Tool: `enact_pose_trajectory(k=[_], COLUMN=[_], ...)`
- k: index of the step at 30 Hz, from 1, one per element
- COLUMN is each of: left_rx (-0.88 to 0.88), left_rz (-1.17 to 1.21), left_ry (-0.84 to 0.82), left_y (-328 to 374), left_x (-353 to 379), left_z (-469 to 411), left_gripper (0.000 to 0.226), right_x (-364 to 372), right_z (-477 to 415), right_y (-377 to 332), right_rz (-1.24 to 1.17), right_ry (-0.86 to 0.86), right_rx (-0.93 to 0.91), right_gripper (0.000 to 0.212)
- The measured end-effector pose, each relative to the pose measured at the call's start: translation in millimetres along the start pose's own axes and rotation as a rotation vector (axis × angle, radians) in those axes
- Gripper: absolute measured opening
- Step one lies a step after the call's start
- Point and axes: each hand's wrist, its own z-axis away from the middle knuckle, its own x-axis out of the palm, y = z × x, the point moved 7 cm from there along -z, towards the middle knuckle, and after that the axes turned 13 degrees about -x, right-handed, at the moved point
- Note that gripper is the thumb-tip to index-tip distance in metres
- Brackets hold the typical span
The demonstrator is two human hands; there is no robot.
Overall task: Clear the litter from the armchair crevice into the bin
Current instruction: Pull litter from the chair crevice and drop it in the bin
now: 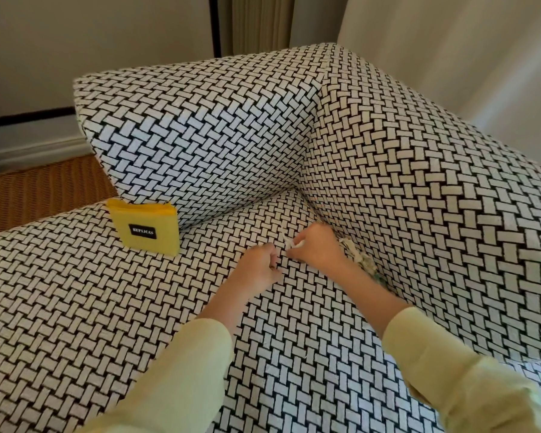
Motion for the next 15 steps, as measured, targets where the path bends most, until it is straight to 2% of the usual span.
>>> enact_pose_trajectory(k=[4, 9, 12, 15], left_rx=[-0.003, -0.072, -0.253, -0.539], left_rz=[0.017, 0.033, 0.272, 0.812], left_ry=[0.066, 0.099, 0.060, -0.119], left_y=[-5.0, -16.1, -31.2, -47.0], left_x=[0.6, -11.2, -21.2, -22.3], left_z=[-0.4, 0.1, -2.8, -1.6], left_gripper=[0.020, 0.014, 0.008, 0.013], right_x=[6.1, -4.7, -24.3, -30.3], right_z=[-2.7, -4.2, -5.8, -7.1], right_y=[-8.1, -3.2, 6.1, 9.6], right_rz=[0.039, -0.151, -0.377, -0.521], right_ry=[-0.034, 0.080, 0.194, 0.223], right_rx=[-0.030, 0.000, 0.083, 0.145], right_gripper=[0.021, 0.025, 0.027, 0.025])
